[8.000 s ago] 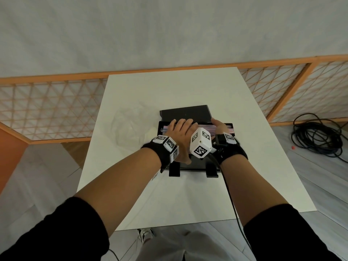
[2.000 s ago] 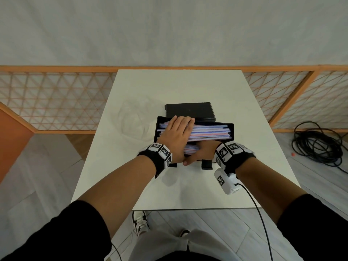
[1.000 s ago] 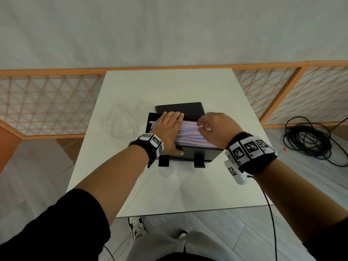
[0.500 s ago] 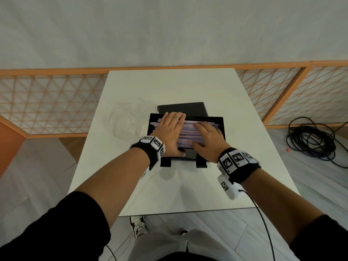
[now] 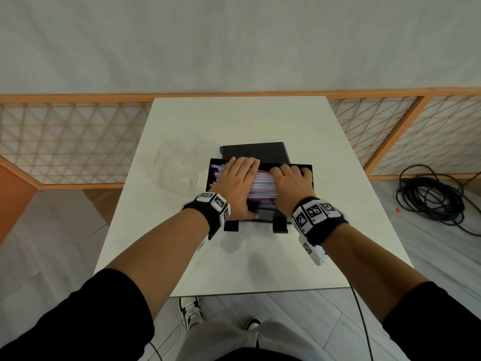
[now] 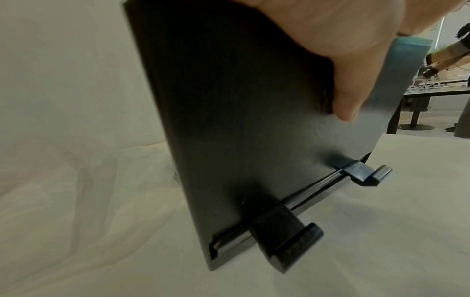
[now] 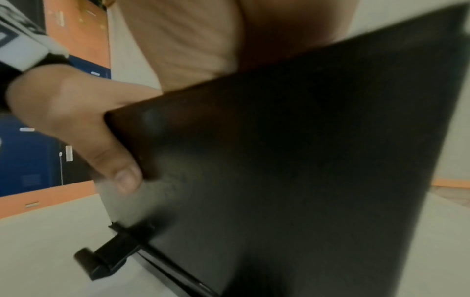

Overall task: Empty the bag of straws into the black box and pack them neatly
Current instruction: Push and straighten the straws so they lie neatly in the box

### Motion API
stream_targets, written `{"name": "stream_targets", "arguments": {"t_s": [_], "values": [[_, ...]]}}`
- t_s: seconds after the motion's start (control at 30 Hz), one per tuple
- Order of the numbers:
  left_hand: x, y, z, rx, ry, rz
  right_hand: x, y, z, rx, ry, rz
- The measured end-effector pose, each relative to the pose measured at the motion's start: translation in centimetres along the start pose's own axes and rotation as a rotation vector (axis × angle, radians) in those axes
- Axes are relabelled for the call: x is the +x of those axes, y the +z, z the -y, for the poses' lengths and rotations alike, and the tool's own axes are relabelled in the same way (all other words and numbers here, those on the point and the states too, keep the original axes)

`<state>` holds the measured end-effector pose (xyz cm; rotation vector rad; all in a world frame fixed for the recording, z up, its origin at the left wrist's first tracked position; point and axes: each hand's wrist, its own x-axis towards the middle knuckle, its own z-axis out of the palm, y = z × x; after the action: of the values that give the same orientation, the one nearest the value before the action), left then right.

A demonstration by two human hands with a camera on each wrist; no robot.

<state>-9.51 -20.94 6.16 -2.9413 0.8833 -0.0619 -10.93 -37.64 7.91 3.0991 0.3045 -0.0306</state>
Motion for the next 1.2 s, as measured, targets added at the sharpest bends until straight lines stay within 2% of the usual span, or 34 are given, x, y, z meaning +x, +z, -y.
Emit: {"name": "stream_targets", "arguments": {"t_s": [0.1, 0.17, 0.4, 0.5, 0.57, 0.77, 0.93, 1.0, 1.07, 1.13, 1.2], "values": [[-0.1, 0.0, 0.0, -0.009, 0.002, -0.014, -0.6, 0.5, -0.1, -0.009, 0.002, -0.172], [-0.2, 0.0, -0.1, -0.004, 0.003, -0.017, -1.0, 0.3, -0.4, 0.068, 0.007, -0.214], [-0.3, 0.0, -0.1, -0.004, 0.001, 0.004, -0.7, -1.8, -1.3, 0.286, -0.07, 0.0], [-0.5, 0.0, -0.2, -0.007, 0.002, -0.013, -0.5, -1.1, -0.8, 0.204, -0.042, 0.149], [-0.6, 0.1, -0.3, -0.012, 0.004, -0.023, -0.5, -0.4, -0.3, 0.155, -0.006, 0.178], [-0.7, 0.1, -0.3, -0.016, 0.002, -0.032, -1.1, -0.1, 0.3, 0.026, -0.039, -0.093], [-0.6, 0.1, -0.3, -0.003, -0.008, -0.023, -1.6, -1.9, -0.2, 0.146, -0.035, -0.073], [-0.4, 0.2, -0.3, 0.004, -0.013, -0.014, -1.9, -3.2, 0.0, 0.347, -0.007, -0.145], [-0.2, 0.1, -0.4, 0.015, -0.022, -0.002, -2.1, -4.3, 0.6, 0.726, 0.091, -0.159], [-0.2, 0.1, -0.3, 0.02, -0.024, 0.001, -2.1, -4.9, 1.4, 1.194, 0.259, -0.077], [-0.3, 0.2, -0.3, 0.007, -0.019, -0.001, -1.8, -4.8, 1.7, 1.695, 0.48, 0.07]]}}
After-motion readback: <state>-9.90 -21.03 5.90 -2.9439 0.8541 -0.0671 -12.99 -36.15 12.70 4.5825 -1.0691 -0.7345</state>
